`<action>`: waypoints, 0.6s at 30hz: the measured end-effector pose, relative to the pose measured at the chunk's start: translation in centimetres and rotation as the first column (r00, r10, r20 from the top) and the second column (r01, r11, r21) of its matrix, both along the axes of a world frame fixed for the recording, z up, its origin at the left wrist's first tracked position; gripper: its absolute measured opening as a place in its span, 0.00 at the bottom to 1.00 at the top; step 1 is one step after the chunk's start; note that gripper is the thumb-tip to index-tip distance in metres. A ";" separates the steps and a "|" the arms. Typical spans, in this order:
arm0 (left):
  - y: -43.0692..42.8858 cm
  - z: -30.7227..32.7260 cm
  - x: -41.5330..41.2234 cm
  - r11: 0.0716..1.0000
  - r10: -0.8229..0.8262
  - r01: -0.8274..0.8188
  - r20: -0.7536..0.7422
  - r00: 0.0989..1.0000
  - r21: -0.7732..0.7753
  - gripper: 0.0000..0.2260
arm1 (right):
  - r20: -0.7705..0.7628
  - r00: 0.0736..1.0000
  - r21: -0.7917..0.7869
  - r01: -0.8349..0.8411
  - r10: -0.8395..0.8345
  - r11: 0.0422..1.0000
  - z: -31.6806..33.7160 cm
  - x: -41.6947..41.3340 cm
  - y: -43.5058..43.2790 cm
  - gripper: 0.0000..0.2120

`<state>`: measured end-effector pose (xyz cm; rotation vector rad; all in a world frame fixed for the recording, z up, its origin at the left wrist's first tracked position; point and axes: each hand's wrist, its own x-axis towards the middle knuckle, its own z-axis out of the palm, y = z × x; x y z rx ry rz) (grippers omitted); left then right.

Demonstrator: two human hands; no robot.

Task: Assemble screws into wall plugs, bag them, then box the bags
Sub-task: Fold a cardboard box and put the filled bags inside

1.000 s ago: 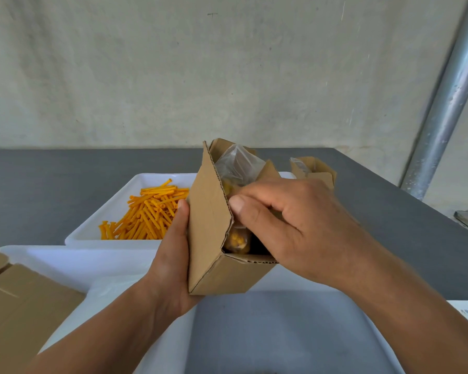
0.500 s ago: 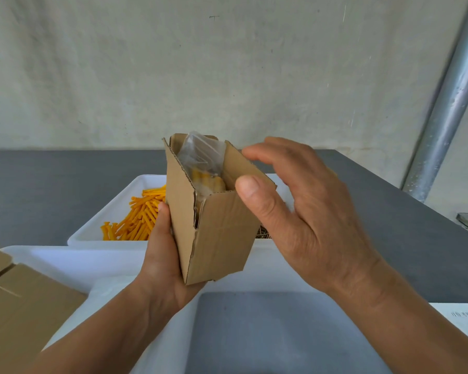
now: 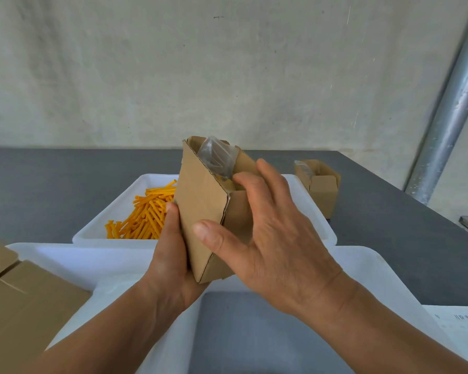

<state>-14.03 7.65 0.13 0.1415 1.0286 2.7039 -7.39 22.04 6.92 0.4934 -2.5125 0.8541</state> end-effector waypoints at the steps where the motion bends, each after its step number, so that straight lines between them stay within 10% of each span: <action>1: 0.0 0.0 -0.1 1.000 0.001 -0.001 0.006 1.000 -0.005 0.30 | 0.003 1.000 -0.004 0.000 0.000 1.000 -0.1 -0.1 0.0 0.43; 18: 0.7 0.8 0.0 0.987 -0.059 0.092 0.231 0.971 -0.132 0.32 | 0.029 0.999 0.024 0.036 -0.036 0.999 -0.8 -2.2 0.7 0.27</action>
